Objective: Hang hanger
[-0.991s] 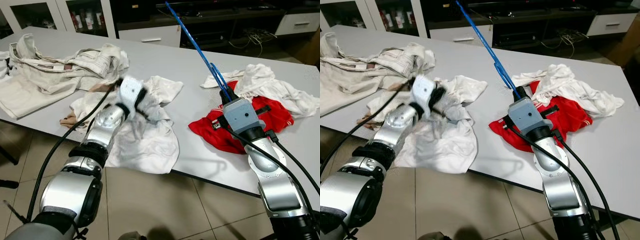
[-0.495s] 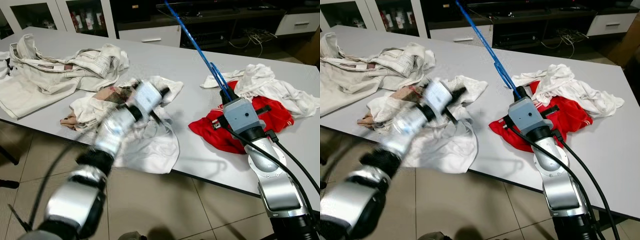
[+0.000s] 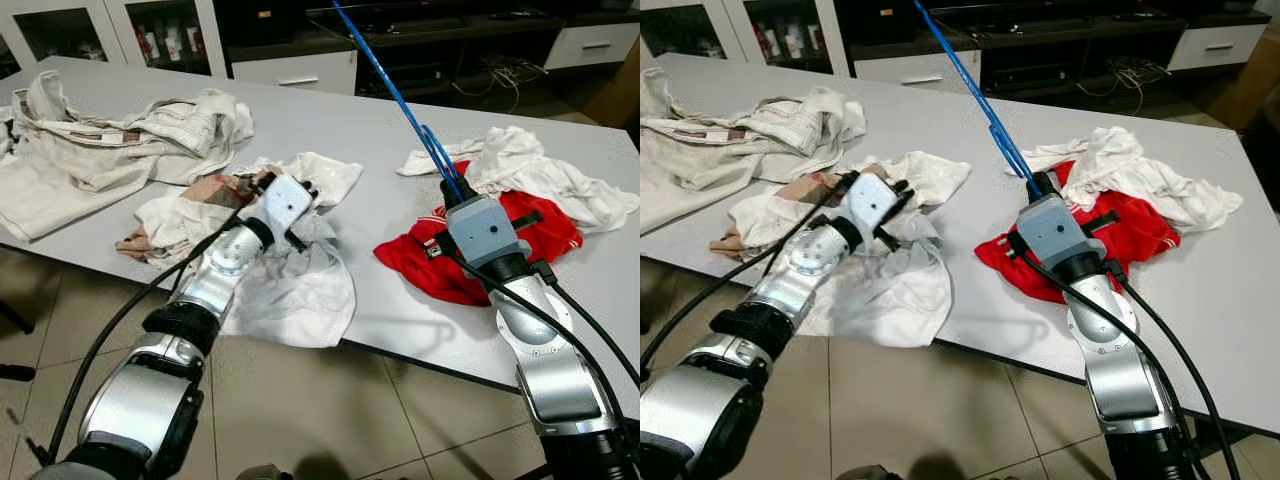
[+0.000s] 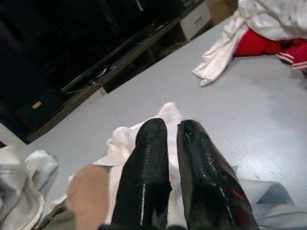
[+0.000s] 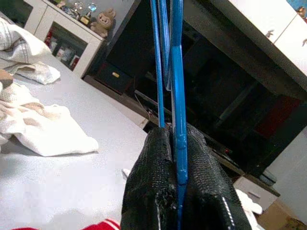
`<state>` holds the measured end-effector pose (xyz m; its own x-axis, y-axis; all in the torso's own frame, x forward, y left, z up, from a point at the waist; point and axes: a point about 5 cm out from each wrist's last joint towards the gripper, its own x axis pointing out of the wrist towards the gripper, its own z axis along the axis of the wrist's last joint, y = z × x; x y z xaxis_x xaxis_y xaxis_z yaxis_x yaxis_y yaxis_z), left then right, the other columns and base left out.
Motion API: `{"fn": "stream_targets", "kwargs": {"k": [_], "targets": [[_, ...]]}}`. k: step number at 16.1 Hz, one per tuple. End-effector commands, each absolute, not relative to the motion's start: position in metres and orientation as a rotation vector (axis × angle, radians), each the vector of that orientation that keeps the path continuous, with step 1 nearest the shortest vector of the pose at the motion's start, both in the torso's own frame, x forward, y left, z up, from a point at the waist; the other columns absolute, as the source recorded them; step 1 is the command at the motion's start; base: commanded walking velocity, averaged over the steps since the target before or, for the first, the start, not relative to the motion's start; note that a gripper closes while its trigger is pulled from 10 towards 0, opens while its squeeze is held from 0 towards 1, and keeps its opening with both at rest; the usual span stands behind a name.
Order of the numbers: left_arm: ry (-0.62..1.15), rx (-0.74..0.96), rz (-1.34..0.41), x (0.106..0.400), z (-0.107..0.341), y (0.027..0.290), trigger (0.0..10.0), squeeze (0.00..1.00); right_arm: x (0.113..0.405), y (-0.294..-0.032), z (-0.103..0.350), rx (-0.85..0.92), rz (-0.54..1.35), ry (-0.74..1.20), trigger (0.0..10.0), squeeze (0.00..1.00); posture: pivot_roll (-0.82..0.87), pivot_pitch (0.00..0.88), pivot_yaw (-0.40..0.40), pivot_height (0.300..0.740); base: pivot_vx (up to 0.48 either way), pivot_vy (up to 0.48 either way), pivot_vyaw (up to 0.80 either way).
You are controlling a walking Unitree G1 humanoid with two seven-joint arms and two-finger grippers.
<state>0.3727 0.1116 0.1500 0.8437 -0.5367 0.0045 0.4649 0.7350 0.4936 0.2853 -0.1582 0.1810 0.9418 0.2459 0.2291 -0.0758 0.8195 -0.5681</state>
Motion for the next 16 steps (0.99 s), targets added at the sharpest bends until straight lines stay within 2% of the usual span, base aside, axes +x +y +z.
{"fn": "stream_targets", "kwargs": {"k": [1,4,5,6,10,12,14,16], "targets": [[-0.175,0.48,-0.542,0.372,0.154,0.113,10.0,1.0,0.286,-0.157,0.183,-0.589,0.168,-0.306,10.0,0.0,-0.01,0.006,0.051,0.723,0.0,0.0,0.0],[-0.231,0.384,-0.477,0.369,0.16,0.118,10.0,1.0,0.285,-0.156,0.181,-0.583,0.169,-0.303,10.0,0.0,-0.01,0.008,0.055,0.723,0.0,0.0,0.0],[-0.226,0.339,-0.434,0.367,0.158,0.125,10.0,0.06,0.284,-0.156,0.18,-0.579,0.167,-0.301,10.0,0.0,-0.01,0.013,0.06,0.723,0.0,0.0,0.0],[-0.206,0.311,-0.409,0.365,0.154,0.131,10.0,0.0,0.284,-0.156,0.179,-0.575,0.167,-0.298,10.0,0.0,-0.01,0.013,0.06,0.723,0.0,0.0,0.0],[-0.162,0.233,-0.364,0.356,0.144,0.142,10.0,0.0,0.281,-0.152,0.167,-0.529,0.184,-0.259,10.0,0.0,0.01,0.022,0.056,0.723,0.0,0.0,0.0],[-0.145,0.215,-0.369,0.349,0.137,0.137,10.0,0.0,0.281,-0.15,0.151,-0.532,0.196,-0.193,10.0,0.0,0.01,0.024,0.053,0.723,0.0,0.0,0.0],[-0.145,0.223,-0.416,0.344,0.134,0.124,10.0,0.0,0.284,-0.153,0.128,-0.576,0.172,-0.033,10.0,0.0,0.01,0.022,0.052,0.723,0.0,0.0,0.0],[-0.146,0.226,-0.44,0.343,0.133,0.118,10.0,0.0,0.284,-0.153,0.121,-0.574,0.166,0.017,10.0,0.0,0.01,0.022,0.052,0.723,0.0,0.0,0.0]]}}
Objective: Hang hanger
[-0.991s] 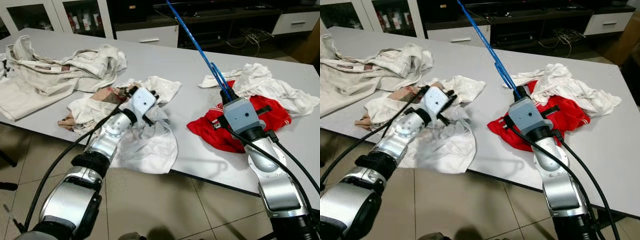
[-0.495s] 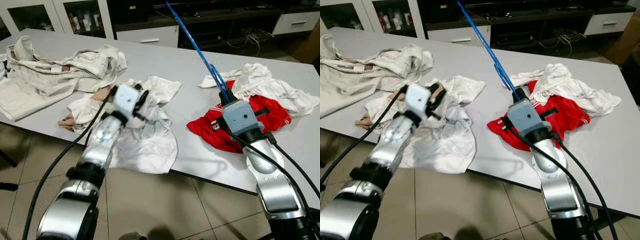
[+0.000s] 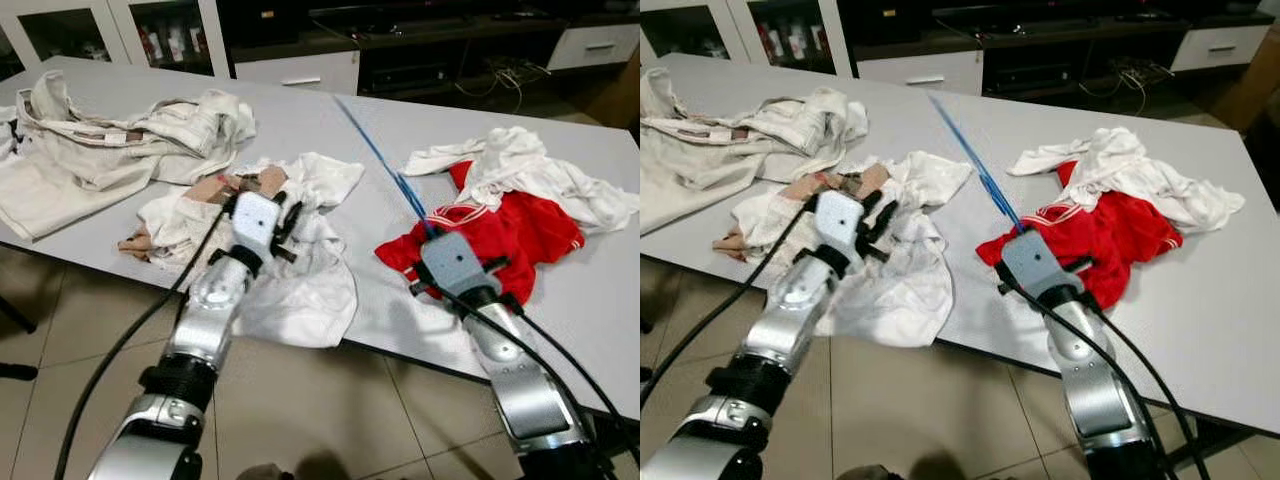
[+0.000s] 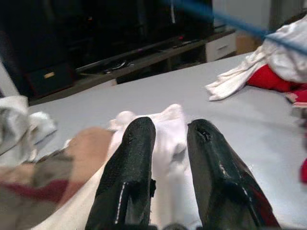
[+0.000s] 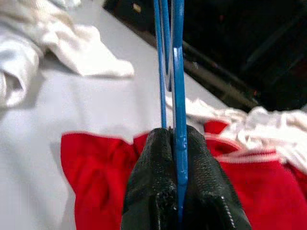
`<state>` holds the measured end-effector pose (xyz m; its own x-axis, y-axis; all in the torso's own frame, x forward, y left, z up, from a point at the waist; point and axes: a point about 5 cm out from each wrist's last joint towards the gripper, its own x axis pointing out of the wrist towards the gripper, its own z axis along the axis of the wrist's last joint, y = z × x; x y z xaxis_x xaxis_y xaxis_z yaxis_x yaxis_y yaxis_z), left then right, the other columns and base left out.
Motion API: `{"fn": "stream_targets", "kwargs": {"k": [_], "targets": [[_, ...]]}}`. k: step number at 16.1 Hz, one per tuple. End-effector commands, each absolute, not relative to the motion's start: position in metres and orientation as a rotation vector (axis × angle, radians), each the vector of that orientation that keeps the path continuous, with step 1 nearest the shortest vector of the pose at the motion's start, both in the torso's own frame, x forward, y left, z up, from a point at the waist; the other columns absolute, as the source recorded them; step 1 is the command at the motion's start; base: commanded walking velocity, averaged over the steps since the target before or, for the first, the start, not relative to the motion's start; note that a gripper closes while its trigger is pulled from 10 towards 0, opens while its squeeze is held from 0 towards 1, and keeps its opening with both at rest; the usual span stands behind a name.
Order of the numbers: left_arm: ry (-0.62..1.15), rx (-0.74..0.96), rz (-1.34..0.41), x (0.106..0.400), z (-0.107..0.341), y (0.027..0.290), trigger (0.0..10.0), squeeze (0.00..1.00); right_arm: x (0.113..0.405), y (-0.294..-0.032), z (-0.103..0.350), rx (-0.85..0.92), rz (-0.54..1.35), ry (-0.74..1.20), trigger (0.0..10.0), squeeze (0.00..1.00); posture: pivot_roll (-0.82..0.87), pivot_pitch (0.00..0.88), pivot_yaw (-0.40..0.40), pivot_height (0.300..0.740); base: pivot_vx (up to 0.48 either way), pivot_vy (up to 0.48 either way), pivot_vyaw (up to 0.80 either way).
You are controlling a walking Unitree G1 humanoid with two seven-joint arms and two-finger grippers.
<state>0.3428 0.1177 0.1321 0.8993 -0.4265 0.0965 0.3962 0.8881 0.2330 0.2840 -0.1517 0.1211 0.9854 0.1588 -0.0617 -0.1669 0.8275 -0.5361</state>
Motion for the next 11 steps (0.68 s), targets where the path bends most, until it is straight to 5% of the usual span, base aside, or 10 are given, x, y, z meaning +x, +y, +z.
{"fn": "stream_targets", "kwargs": {"k": [1,5,8,9,10,11], "targets": [[-0.146,0.223,-0.446,0.342,0.134,0.116,10.0,0.0,0.285,-0.153,0.115,-0.599,0.154,0.061,10.0,0.0,0.01,0.022,0.052,0.723,0.0,0.0,0.0],[-0.141,0.227,-0.462,0.341,0.135,0.112,10.0,0.0,0.297,-0.161,0.097,-0.671,0.055,0.263,10.0,0.0,0.0,0.015,0.05,0.723,0.0,0.0,0.0],[-0.136,0.231,-0.463,0.339,0.135,0.112,10.0,0.0,0.303,-0.14,0.092,-0.722,0.136,0.297,10.0,0.0,0.0,0.013,0.042,0.723,0.0,0.0,0.0],[-0.136,0.231,-0.463,0.339,0.135,0.111,10.0,0.0,0.304,-0.138,0.09,-0.717,0.147,0.307,10.0,0.28,0.01,0.013,0.036,0.723,0.0,0.0,0.0],[-0.136,0.23,-0.463,0.338,0.135,0.111,10.0,0.0,0.304,-0.135,0.087,-0.684,0.159,0.333,10.0,1.0,0.01,0.013,0.036,0.723,0.0,0.0,0.0],[-0.136,0.23,-0.462,0.338,0.135,0.111,10.0,0.0,0.305,-0.134,0.086,-0.662,0.161,0.358,10.0,1.0,0.01,0.013,0.032,0.723,0.0,0.0,0.0]]}}
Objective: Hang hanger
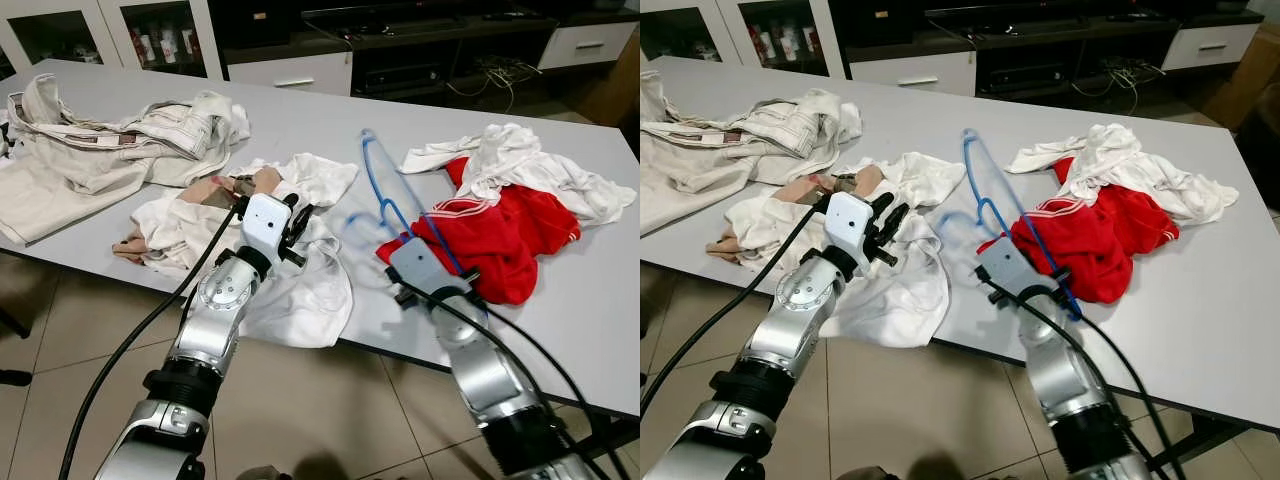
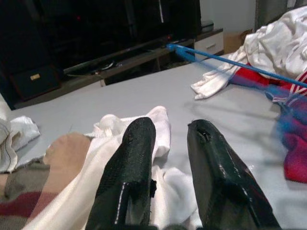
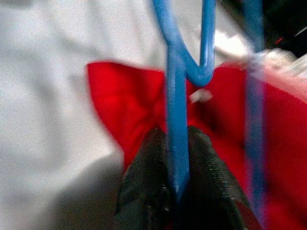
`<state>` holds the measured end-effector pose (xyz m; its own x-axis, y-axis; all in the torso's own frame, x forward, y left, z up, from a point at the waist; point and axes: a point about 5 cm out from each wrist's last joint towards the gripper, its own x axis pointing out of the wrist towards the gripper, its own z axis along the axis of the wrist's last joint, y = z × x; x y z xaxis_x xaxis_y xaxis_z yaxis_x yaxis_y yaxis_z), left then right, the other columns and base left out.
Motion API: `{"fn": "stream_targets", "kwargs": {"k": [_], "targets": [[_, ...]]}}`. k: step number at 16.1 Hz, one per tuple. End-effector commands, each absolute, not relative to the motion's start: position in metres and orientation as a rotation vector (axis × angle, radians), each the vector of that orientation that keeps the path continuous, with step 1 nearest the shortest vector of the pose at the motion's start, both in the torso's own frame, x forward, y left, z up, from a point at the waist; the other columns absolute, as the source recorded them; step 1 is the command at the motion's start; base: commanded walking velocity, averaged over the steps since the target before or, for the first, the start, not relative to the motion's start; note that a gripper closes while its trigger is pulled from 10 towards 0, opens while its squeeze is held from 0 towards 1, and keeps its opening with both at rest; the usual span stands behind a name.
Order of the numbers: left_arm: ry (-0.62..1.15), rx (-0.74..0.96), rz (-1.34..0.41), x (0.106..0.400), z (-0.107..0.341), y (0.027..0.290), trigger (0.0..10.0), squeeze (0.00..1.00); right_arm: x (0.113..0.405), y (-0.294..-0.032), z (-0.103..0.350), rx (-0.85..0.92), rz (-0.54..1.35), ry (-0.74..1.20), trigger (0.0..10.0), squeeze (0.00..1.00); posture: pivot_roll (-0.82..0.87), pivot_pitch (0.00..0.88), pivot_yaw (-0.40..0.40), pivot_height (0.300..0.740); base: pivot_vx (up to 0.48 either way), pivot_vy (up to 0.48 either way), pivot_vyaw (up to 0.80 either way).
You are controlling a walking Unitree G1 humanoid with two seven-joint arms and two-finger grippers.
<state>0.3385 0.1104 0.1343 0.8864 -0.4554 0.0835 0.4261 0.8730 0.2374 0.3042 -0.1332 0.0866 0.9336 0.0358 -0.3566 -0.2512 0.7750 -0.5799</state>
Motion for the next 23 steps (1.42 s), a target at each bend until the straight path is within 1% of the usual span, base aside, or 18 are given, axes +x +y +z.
{"fn": "stream_targets", "kwargs": {"k": [1,2,3,5,9,11,15,21,23], "targets": [[-0.132,0.231,-0.46,0.337,0.134,0.112,10.0,0.0,0.306,-0.133,0.085,-0.651,0.169,0.382,10.0,1.0,0.01,0.013,0.032,0.723,0.0,0.0,0.0],[-0.129,0.232,-0.457,0.337,0.133,0.113,10.0,0.0,0.306,-0.134,0.085,-0.639,0.178,0.391,10.0,0.51,0.01,0.012,0.031,0.723,0.0,0.0,0.0],[-0.128,0.232,-0.455,0.337,0.133,0.113,10.0,0.0,0.305,-0.136,0.086,-0.635,0.189,0.39,10.0,0.0,0.01,0.012,0.033,0.723,0.0,0.0,0.0],[-0.126,0.238,-0.462,0.338,0.133,0.112,10.0,0.0,0.303,-0.136,0.09,-0.624,0.216,0.375,10.0,0.0,0.0,0.01,0.038,0.723,0.0,0.0,0.0],[-0.13,0.242,-0.471,0.339,0.136,0.11,10.0,0.0,0.296,-0.132,0.115,-0.537,0.287,0.305,10.0,0.0,0.0,0.007,0.046,0.723,0.0,0.0,0.0],[-0.127,0.246,-0.478,0.34,0.135,0.108,10.0,0.0,0.295,-0.135,0.142,-0.479,0.303,0.236,10.0,0.0,-0.02,0.004,0.049,0.723,0.0,0.0,0.0],[-0.131,0.242,-0.482,0.34,0.135,0.106,10.0,0.0,0.294,-0.128,0.163,-0.433,0.358,0.172,10.0,0.0,-0.01,0.0,0.04,0.723,0.0,0.0,0.0],[-0.131,0.242,-0.468,0.34,0.135,0.109,10.0,0.0,0.293,-0.129,0.162,-0.41,0.364,0.183,10.0,0.0,-0.01,0.004,0.038,0.723,0.0,0.0,0.0],[-0.132,0.241,-0.466,0.339,0.135,0.109,10.0,0.0,0.296,-0.128,0.167,-0.433,0.34,0.102,10.0,0.0,-0.01,0.006,0.042,0.723,0.0,0.0,0.0]]}}
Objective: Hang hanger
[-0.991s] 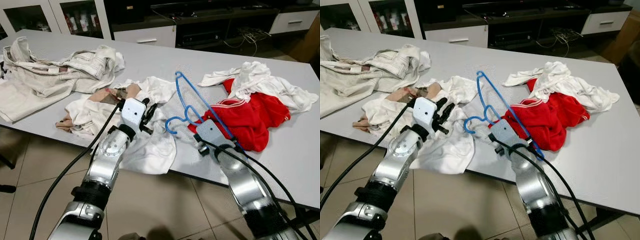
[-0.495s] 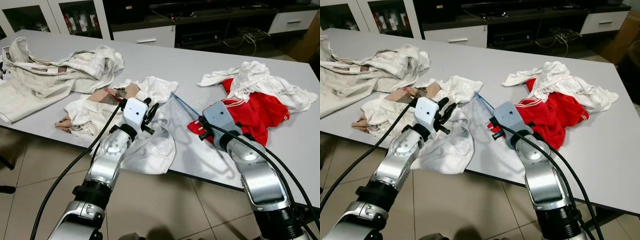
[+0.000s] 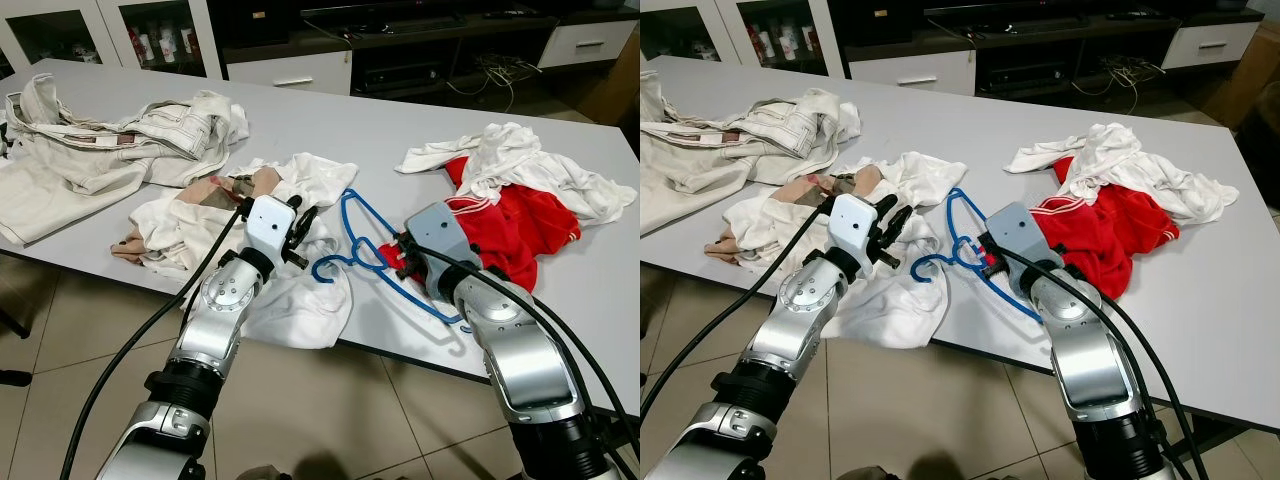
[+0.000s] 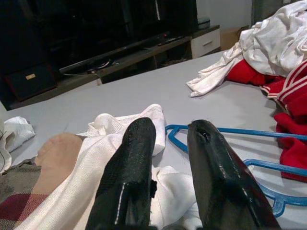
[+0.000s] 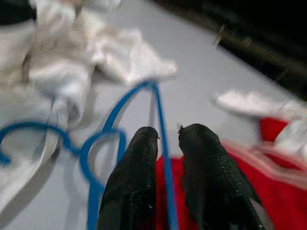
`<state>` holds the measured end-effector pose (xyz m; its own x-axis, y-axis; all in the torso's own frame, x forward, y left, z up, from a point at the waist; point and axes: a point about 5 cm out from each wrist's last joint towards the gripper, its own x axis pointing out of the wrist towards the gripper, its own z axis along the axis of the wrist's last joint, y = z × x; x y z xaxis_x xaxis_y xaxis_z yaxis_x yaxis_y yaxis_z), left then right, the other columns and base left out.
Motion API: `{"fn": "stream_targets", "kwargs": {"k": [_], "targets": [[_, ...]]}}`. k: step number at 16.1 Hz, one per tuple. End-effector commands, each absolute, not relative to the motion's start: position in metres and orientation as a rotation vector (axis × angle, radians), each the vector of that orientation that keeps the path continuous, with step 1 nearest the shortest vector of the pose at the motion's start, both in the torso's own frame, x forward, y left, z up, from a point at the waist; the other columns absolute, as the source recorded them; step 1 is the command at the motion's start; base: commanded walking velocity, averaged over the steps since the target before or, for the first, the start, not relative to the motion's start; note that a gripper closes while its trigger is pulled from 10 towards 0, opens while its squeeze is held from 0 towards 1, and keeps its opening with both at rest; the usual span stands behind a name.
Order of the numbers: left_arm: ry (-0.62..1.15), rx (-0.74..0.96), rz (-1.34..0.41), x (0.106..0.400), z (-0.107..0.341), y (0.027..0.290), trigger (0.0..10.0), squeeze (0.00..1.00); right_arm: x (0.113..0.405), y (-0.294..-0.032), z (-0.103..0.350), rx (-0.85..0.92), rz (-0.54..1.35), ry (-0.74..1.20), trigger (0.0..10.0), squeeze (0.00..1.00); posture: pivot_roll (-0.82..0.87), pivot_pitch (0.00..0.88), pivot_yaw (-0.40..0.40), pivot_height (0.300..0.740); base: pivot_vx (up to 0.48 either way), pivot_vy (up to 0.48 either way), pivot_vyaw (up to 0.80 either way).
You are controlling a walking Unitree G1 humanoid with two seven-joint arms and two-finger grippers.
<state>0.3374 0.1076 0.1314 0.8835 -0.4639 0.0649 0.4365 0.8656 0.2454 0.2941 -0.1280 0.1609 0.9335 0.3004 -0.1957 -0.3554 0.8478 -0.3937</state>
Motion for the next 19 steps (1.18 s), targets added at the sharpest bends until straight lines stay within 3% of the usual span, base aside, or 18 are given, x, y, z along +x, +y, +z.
{"fn": "stream_targets", "kwargs": {"k": [1,3,8,10,16,17,18,19], "targets": [[-0.13,0.251,-0.464,0.34,0.135,0.11,10.0,0.0,0.299,-0.125,0.163,-0.49,0.333,0.078,10.0,0.0,-0.01,0.005,0.043,0.723,0.0,0.0,0.0],[-0.131,0.339,-0.455,0.344,0.135,0.115,10.0,0.0,0.302,-0.121,0.153,-0.565,0.33,0.073,10.0,0.0,-0.01,0.006,0.04,0.723,0.0,0.0,0.0],[-0.055,0.463,-0.208,0.369,0.145,0.164,10.0,0.0,0.302,-0.111,0.147,-0.527,0.355,0.044,10.0,0.0,0.0,0.003,0.038,0.723,0.0,0.0,0.0],[0.057,0.472,-0.275,0.37,0.13,0.158,10.0,0.0,0.303,-0.111,0.149,-0.522,0.351,0.036,10.0,0.0,0.0,0.004,0.04,0.723,0.0,0.0,0.0],[0.163,0.41,-0.433,0.371,0.116,0.138,10.0,0.0,0.301,-0.111,0.151,-0.507,0.352,0.017,10.0,0.0,-0.01,0.006,0.043,0.723,0.0,0.0,0.0],[0.15,0.412,-0.442,0.371,0.117,0.137,10.0,0.35,0.3,-0.111,0.152,-0.506,0.351,0.015,10.0,0.0,-0.01,0.006,0.043,0.723,0.0,0.0,0.0],[0.143,0.405,-0.446,0.371,0.118,0.137,10.0,1.0,0.3,-0.111,0.151,-0.506,0.351,0.015,10.0,0.0,-0.01,0.005,0.043,0.723,0.0,0.0,0.0],[0.138,0.413,-0.471,0.37,0.118,0.136,10.0,1.0,0.3,-0.111,0.151,-0.505,0.351,0.016,10.0,0.0,-0.01,0.004,0.042,0.723,0.0,0.0,0.0]]}}
